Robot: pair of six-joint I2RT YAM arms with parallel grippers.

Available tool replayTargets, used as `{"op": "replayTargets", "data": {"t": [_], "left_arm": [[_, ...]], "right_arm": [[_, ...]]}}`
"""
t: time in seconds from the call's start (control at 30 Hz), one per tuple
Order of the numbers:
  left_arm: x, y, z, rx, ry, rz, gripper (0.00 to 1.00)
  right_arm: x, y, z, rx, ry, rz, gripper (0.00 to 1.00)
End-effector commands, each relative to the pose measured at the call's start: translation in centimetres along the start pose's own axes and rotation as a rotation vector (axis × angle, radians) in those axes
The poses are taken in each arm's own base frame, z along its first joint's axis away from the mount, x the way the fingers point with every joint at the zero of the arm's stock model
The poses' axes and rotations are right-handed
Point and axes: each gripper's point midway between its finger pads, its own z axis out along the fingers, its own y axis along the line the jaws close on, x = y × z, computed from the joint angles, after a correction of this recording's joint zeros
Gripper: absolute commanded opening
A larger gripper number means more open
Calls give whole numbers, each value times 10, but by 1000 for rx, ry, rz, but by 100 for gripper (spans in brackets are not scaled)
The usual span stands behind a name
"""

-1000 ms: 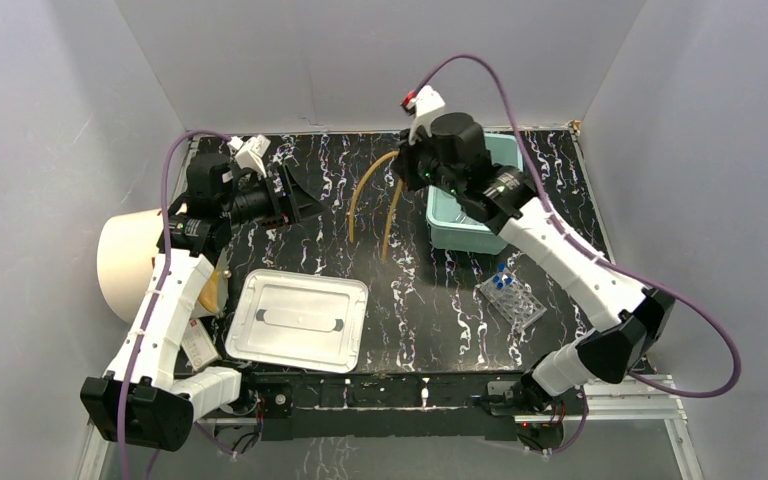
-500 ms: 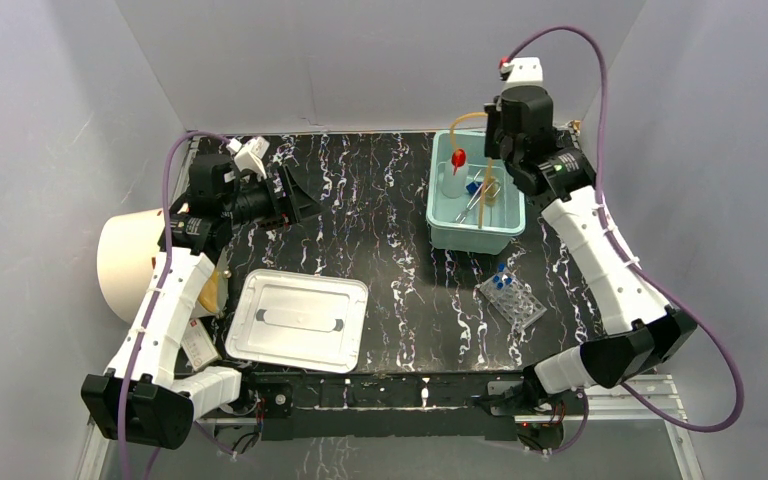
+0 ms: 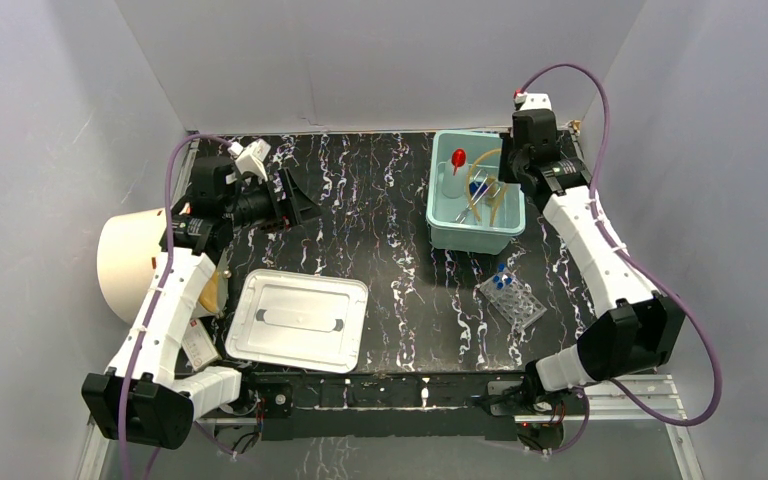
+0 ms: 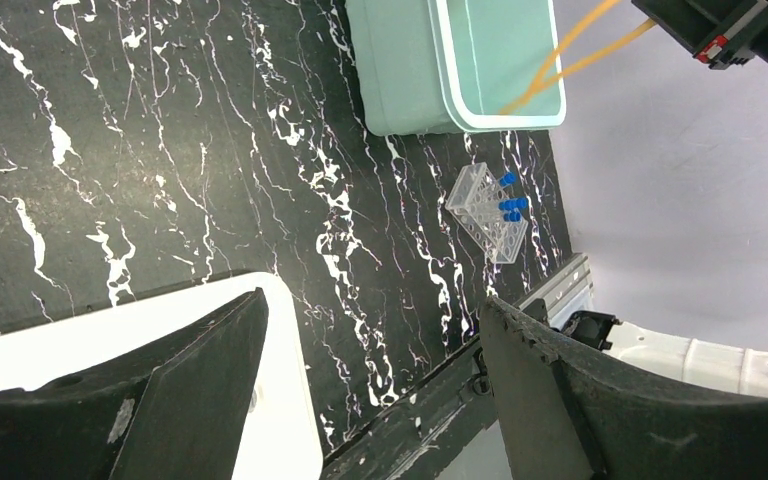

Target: Organize the chemistry lab equipment

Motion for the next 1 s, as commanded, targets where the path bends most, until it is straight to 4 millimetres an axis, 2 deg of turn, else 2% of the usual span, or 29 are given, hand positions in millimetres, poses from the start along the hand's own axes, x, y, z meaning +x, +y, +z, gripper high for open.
{"op": "replayTargets", "data": {"t": [0.0, 0.2, 0.47, 0.57, 0.77, 0.9, 0.97], "left_arm": [[6, -2, -2, 13, 13, 3, 77], [10, 2, -1, 3, 20, -3, 77], [14, 5, 0, -6, 33, -12, 77], [15, 7, 1, -12, 34, -16, 77], [20, 12, 1, -27, 46, -26, 77], [21, 14, 2, -35, 53, -29, 77], [21, 15, 3, -40, 54, -29, 77]], "right_arm": [[-8, 8, 16, -62, -30, 43, 0], [29, 21, 37, -131, 82, 44, 0], [61, 22, 65, -147, 227, 82, 0], [69, 22, 78, -128, 275, 78, 7], [72, 16, 98, -69, 303, 68, 21], [62, 12, 103, -30, 297, 73, 36], [54, 15, 100, -45, 293, 82, 40]]}}
